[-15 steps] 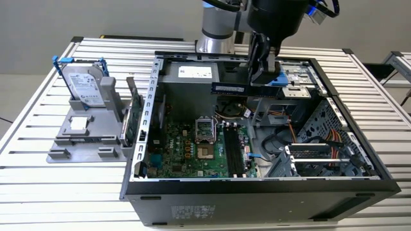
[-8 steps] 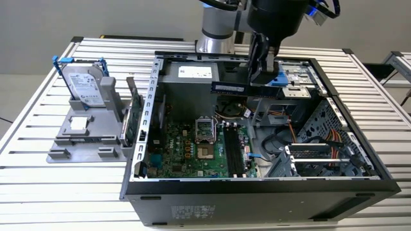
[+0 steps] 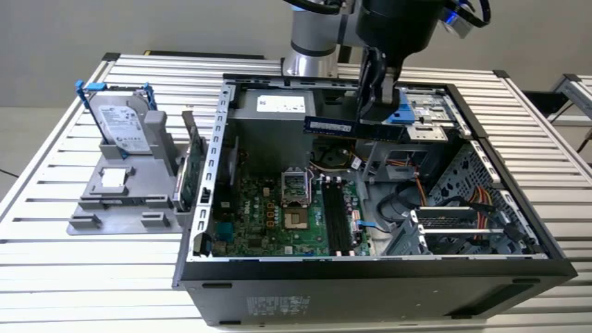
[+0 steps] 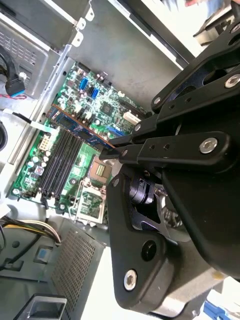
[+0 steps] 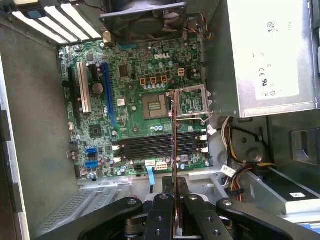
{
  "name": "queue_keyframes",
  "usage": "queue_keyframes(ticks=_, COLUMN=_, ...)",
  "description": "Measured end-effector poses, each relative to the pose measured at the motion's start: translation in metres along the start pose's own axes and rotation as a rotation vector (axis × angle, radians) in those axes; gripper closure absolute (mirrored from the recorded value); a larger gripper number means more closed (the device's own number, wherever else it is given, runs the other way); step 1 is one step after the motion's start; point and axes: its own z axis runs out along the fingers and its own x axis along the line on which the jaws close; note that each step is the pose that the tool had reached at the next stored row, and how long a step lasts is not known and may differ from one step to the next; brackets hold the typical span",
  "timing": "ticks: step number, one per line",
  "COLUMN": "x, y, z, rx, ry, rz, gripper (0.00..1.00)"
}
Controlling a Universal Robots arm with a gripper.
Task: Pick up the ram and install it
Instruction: 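Pick up the ram and move it above insertion slot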
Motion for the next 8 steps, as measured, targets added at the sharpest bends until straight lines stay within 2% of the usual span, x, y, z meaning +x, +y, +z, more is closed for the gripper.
queue_keyframes(ticks=8, x=0.0000, y=0.0000, z=0.0000, rx=-0.0016, ry=-0.0003, rz=0.035, gripper=1.00)
